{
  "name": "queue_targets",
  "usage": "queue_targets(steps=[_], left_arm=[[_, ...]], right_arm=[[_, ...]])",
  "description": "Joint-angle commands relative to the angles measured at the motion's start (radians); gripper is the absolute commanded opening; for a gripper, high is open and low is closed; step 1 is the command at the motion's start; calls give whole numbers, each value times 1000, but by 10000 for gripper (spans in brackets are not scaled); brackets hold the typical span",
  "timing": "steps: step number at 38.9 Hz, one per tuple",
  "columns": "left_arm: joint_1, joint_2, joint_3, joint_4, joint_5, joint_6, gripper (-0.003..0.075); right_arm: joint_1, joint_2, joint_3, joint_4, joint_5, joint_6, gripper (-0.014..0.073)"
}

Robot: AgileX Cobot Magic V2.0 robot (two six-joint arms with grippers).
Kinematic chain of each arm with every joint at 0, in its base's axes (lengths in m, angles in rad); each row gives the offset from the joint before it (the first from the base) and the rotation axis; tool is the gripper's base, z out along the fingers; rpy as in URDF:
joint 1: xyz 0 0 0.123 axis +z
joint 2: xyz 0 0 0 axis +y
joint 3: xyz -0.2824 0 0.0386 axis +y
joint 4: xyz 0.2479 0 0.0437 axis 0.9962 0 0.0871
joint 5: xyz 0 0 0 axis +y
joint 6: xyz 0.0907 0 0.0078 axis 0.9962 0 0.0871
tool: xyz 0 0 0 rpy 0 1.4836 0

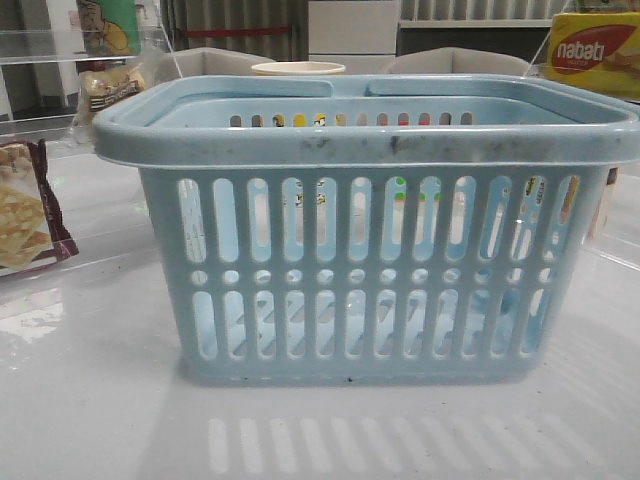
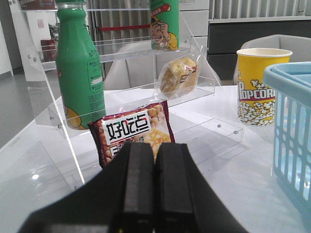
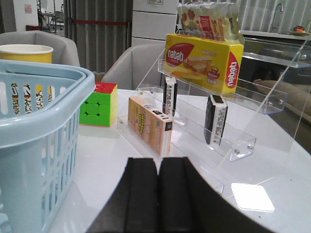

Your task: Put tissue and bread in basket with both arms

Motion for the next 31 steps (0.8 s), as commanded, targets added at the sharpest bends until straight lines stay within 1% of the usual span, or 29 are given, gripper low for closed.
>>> queue_targets(steps=[1, 19, 28, 31], left_arm=[[1, -16, 0, -10, -82, -9, 91], [1, -16, 0, -10, -82, -9, 91], [1, -16, 0, -10, -103, -9, 91], [1, -16, -2, -10, -135, -9, 91]], right_arm=[[-5, -17, 1, -2, -95, -4, 56], [-5, -17, 1, -2, -95, -4, 56], [-5, -17, 1, -2, -95, -4, 56], [-5, -17, 1, -2, -106, -4, 56]])
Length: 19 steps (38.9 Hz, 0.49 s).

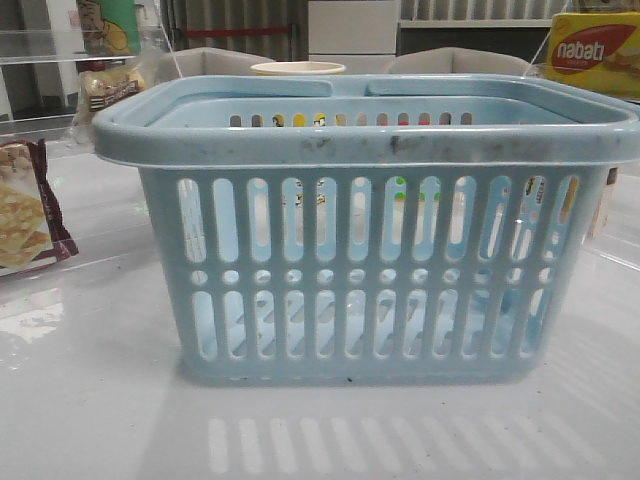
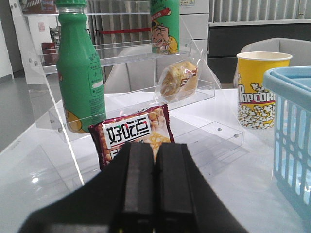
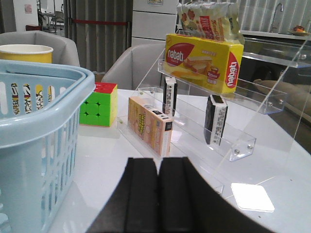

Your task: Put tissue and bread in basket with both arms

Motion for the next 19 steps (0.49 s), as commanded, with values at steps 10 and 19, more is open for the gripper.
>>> queue_targets(steps=[10, 19], left_arm=[[1, -16, -111, -10, -161, -9, 91], [1, 102, -438, -12, 13, -9, 91]], right_arm=[[-4, -17, -122, -2, -93, -4, 56], [-4, 63, -450, -3, 129, -4, 56]])
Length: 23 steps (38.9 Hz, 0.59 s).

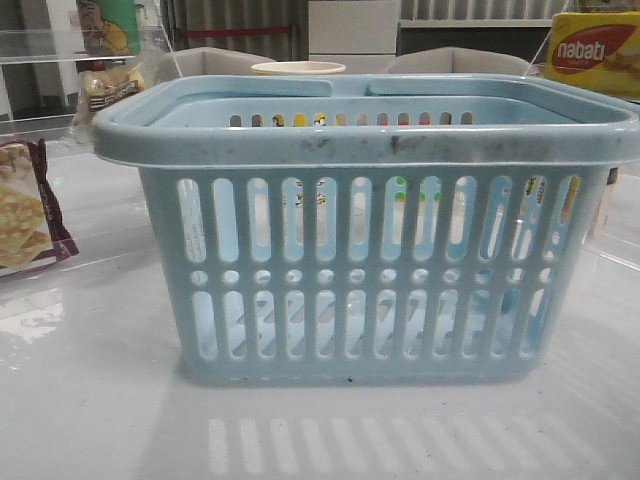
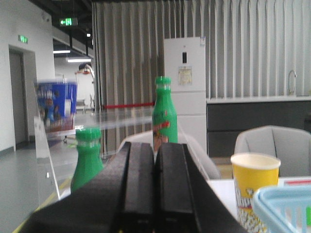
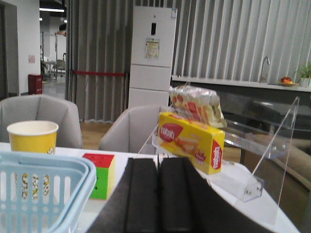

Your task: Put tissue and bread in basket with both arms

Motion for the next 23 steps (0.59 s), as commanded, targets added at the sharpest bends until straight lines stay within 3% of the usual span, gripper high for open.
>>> queue_targets(steps=[1, 9, 23], left_arm=[[1, 92, -140, -12, 22, -9, 91], [1, 332, -378, -12, 326, -9, 91], [1, 601, -386, -12, 519, -9, 91]], right_arm=[[-4, 73, -138, -3, 10, -4, 56], [-4, 311, -358, -3, 316, -4, 56], [-4, 594, -337, -3, 510, -4, 56]])
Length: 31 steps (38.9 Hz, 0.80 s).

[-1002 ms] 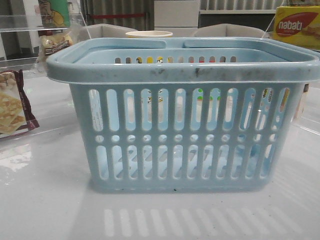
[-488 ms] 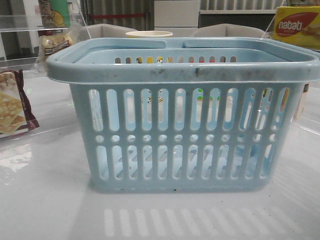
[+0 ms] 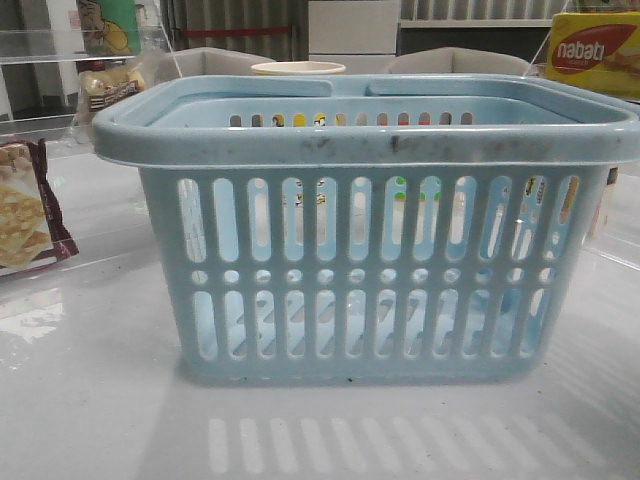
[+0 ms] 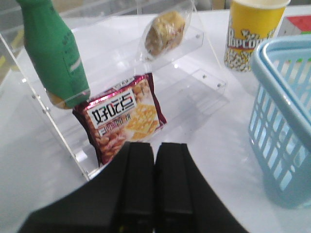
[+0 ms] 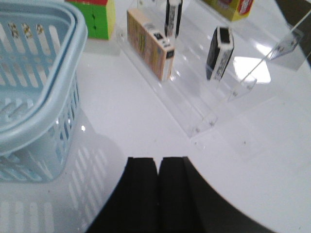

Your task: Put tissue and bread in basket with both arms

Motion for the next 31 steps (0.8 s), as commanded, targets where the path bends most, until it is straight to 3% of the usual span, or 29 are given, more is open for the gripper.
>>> queue_targets(steps=[1, 6, 9, 13, 15, 17, 20, 31], left_arm=[[1, 64, -35, -10, -52, -9, 91], [1, 154, -35, -16, -22, -9, 91], [1, 199, -35, -16, -26, -9, 119], [1, 231, -35, -16, -34, -9, 307], [1, 235, -35, -16, -38, -9, 433], [1, 235, -35, -18, -40, -9, 531], [-6, 235, -35, -20, -42, -7, 575], [-168, 235, -35, -20, -38, -7, 558]], right_arm=[[-4, 68, -27, -3, -37, -4, 56], [-4, 149, -27, -3, -11, -4, 62], [-4, 192, -27, -3, -10, -4, 152], [-4, 228, -27, -3, -22, -4, 434], [-4, 244, -27, -3, -30, -4, 538], [-4, 261, -27, -3, -37, -4, 587], [-4, 282, -27, -2, -50, -3, 592], [-81, 377, -79, -3, -169, 49, 592]])
